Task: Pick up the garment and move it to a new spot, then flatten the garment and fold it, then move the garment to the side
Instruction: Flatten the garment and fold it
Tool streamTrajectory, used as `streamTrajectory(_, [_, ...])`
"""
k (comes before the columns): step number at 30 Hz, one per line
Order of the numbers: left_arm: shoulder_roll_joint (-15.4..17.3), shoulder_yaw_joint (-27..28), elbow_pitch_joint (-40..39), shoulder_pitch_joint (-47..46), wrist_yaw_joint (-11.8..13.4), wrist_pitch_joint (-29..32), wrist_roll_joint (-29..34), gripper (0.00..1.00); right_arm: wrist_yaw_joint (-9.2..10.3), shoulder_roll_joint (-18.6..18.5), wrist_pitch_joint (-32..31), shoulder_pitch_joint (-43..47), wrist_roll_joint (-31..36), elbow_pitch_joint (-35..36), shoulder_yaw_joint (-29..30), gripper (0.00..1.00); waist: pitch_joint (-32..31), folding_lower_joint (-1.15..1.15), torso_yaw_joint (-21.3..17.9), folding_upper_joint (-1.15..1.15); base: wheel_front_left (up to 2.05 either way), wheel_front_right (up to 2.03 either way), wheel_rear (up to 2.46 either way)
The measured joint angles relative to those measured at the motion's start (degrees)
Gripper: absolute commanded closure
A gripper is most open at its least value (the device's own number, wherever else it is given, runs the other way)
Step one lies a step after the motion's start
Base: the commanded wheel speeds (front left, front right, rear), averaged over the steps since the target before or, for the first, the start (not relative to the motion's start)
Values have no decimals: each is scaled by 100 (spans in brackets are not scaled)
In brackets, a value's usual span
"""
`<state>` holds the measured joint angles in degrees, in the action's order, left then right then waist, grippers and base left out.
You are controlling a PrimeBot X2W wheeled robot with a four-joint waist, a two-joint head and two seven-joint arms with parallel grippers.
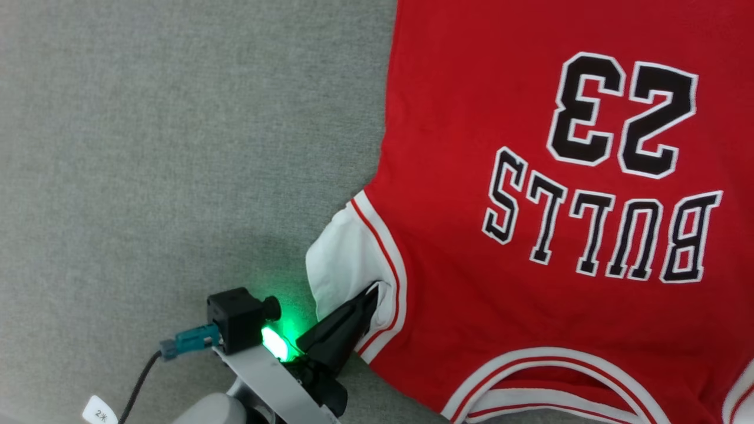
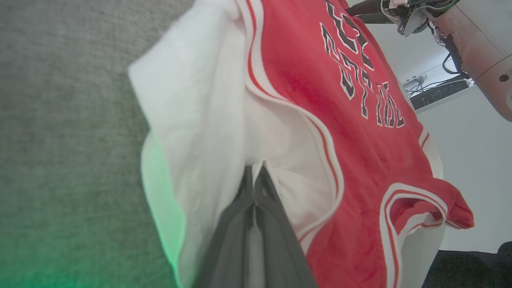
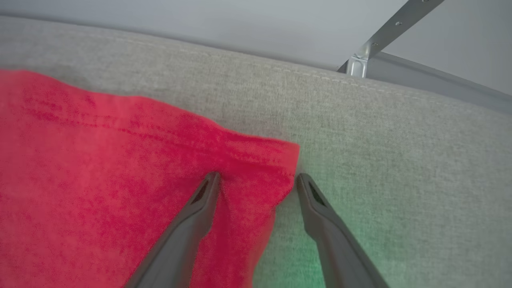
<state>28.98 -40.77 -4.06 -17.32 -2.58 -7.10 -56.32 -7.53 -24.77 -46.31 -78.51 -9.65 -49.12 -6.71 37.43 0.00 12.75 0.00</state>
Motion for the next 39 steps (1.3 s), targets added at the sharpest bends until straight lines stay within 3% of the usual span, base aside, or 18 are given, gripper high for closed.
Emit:
streamTrajectory(8, [-31, -4, -41, -64, -40, -33, 16, 100, 27, 92, -55, -411, 175, -479, 92, 0, 262, 0, 155, 0, 0, 0, 0])
streamTrajectory(9, [-26, -5, -41, -66, -41, -33, 16, 100, 35, 102, -54, -427, 175, -510, 58, 29, 259, 0, 151, 0, 0, 0, 0])
streamTrajectory(11, [-19, -5, -41, -68, -40, -33, 16, 100, 36, 120, 3, -436, 172, -556, 19, 100, 243, 0, 135, 0, 0, 0, 0])
streamTrajectory(20, [-136, -20, 221, -133, -29, -74, 38, 100, 16, 248, 584, -219, -73, -822, 32, 100, -64, 0, 40, 0, 0, 0, 0])
streamTrajectory(25, [-201, -48, 532, -174, 12, -58, 42, 100, 15, 132, 715, 405, -735, -566, -406, 100, -445, 0, -32, 0, 0, 0, 0])
streamTrajectory(33, [-51, 30, 893, -139, 256, 14, 20, 100, 1, -675, 434, 2296, -2317, 1090, -1346, 100, -1198, 0, -250, 0, 0, 0, 0])
streamTrajectory(39, [-4, 34, 990, -117, 322, 93, -11, 100, 0, -1207, 102, 4129, -3373, 2608, -1268, 100, -1711, 0, -518, 0, 0, 0, 0])
